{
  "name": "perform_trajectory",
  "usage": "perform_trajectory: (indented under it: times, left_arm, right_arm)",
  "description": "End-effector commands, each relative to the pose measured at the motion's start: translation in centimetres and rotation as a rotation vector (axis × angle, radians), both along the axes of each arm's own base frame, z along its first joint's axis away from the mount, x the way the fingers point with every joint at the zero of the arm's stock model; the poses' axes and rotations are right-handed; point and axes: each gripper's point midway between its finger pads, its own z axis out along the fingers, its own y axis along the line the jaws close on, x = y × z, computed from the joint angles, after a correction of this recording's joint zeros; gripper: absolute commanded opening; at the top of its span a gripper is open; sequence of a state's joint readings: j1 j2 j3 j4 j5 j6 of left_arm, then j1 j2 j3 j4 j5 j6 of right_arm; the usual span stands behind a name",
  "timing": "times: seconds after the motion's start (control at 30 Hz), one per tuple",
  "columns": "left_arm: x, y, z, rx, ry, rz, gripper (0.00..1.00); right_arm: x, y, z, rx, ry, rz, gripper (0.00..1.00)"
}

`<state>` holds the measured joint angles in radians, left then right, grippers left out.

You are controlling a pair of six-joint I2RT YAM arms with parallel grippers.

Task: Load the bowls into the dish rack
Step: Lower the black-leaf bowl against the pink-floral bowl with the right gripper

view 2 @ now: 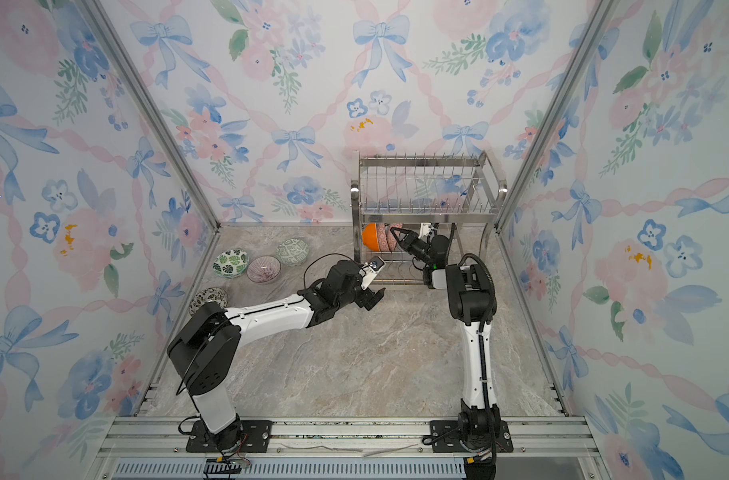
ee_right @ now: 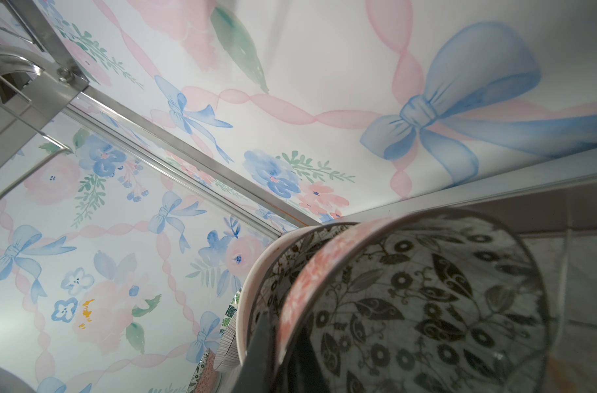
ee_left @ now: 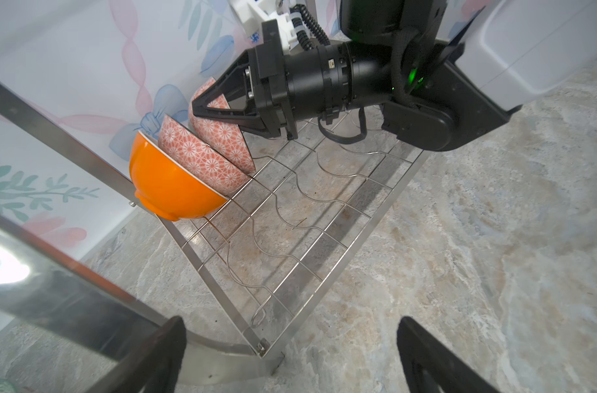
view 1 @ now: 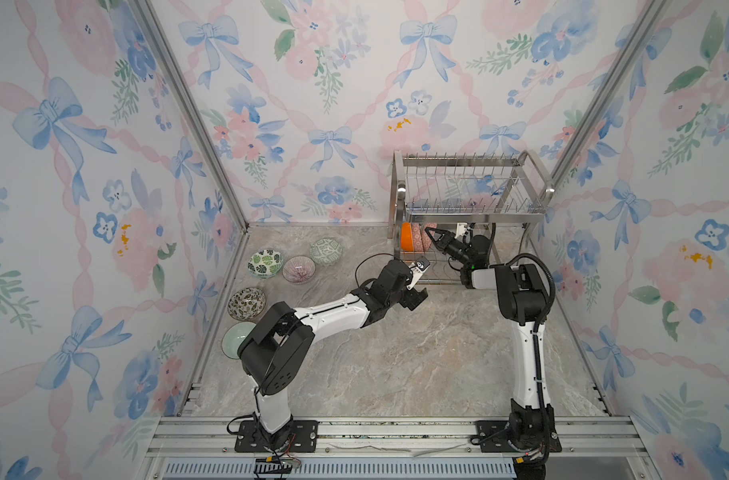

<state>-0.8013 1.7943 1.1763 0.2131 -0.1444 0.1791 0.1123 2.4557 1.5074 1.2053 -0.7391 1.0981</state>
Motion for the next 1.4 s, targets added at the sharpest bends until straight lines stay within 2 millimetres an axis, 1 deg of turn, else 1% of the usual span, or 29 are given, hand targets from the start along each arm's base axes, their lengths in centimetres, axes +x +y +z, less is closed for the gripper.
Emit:
perform_trajectory:
  times: [0.0,0.1,0.2,0.83,0.97,1.2,1.37]
  left_arm:
    - [0.2,0.2,1.7,-0.046,-0.014,0.003,0.98]
    - [0.2,0.2,1.7,-0.047,-0.014,0.004,0.98]
    - [0.2,0.2,1.8,-0.051,-0.013,0.005,0.98]
    - [0.2,0.3,2.2,-0.051,0.002,0.012,0.98]
    - [0.2,0.3,2.0,-0.045,0.01,0.016,0.98]
    - [0.2,0.3,2.4,-0.049,0.009,0.016,0.98]
    - [0.1,0.3,2.5,-0.052,0.013,0.019,0.98]
  right_arm:
    - [0.0,0.4,2.8,-0.039,-0.093,0.009,0.07]
    - [-0.1,0.5,2.4,-0.059,-0.077,0.011,0.1]
    - [-0.2,0.4,2.5,-0.06,-0.075,0.012,0.13]
    - [-0.7,0.4,2.8,-0.059,-0.063,0.025,0.2]
    - [-0.9,0.3,2.8,-0.058,-0.061,0.025,0.22]
    - [-1.0,0.1,3.3,-0.057,-0.067,0.026,0.27]
    - [-1.1,0.1,3.6,-0.059,-0.071,0.029,0.28]
